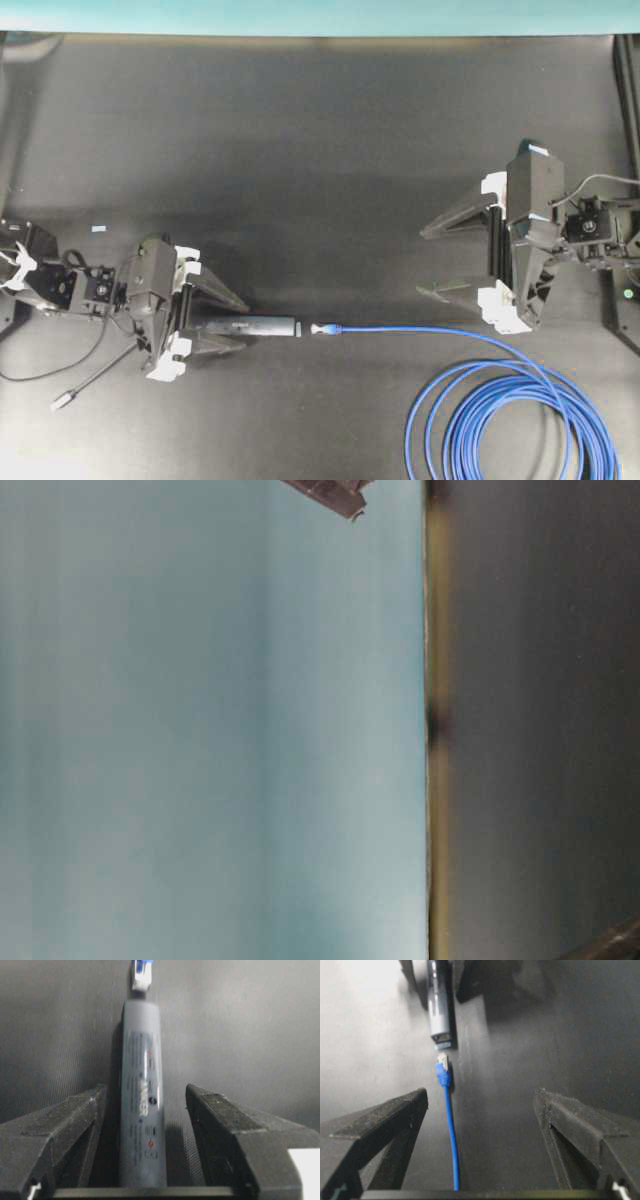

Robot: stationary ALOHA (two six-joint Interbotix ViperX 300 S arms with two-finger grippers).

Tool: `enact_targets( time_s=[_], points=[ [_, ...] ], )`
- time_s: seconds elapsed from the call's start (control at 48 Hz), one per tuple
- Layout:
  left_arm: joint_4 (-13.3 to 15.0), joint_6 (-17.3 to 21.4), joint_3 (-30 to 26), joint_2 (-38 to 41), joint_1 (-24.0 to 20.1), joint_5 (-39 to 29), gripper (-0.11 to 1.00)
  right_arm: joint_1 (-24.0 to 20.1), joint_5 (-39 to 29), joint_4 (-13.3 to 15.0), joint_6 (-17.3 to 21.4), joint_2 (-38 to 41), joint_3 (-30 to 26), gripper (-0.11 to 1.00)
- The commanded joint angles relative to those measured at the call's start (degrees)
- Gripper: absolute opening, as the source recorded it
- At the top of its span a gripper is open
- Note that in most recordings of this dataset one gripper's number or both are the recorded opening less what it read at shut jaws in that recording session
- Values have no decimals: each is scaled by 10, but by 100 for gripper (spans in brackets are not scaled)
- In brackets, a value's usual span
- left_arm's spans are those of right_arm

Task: Insert the LAN cable into the hub.
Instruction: 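Lower the right gripper over the blue cable just behind its plug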

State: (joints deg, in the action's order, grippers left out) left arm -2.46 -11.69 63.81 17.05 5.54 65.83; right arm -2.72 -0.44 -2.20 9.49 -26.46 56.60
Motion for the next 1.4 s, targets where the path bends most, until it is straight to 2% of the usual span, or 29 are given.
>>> enact_targets(
  time_s=[0.0,0.208,0.25,0.333,0.375,0.584,0.834,0.98,1.125,1.376],
  points=[
    [-1,1,-13,10,2,-25,60,-5,6,-1,4,3,-8,82],
    [-1,3,-26,16,2,-57,56,-7,6,0,4,4,-7,82],
    [-1,4,-25,16,2,-57,51,-9,6,0,4,5,-7,82],
    [-1,4,-24,16,4,-59,32,-19,15,-1,6,17,-4,82],
    [-1,5,-23,14,4,-61,28,-25,23,-1,6,27,-3,82],
    [-1,9,-30,-32,4,-107,28,-36,96,-1,4,102,-8,82],
    [-2,12,-57,-156,4,-296,28,-36,163,0,1,196,-24,82],
    [-1,35,-72,-203,4,-368,28,-41,209,0,1,251,-40,82],
    [-2,40,-76,-219,4,-395,28,-51,248,-1,1,310,-64,82],
    [-1,34,-76,-220,3,-395,28,-68,247,-1,5,366,-87,80]
  ],
)
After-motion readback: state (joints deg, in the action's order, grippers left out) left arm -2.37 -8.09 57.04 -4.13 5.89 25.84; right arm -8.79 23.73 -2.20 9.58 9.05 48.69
